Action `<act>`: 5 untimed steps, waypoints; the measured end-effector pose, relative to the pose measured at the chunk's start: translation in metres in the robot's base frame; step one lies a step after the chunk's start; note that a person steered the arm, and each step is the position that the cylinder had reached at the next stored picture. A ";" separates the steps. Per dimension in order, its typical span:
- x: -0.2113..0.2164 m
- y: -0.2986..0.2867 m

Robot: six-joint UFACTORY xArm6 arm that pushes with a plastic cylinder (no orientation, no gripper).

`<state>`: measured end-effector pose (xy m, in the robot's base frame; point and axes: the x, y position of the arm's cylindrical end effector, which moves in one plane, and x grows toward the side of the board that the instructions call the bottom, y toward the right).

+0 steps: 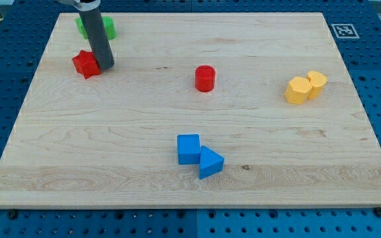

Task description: Push the red circle below the green circle

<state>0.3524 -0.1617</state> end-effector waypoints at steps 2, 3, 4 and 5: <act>-0.002 0.147; -0.002 0.226; 0.030 0.240; 0.056 0.240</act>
<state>0.4080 0.0788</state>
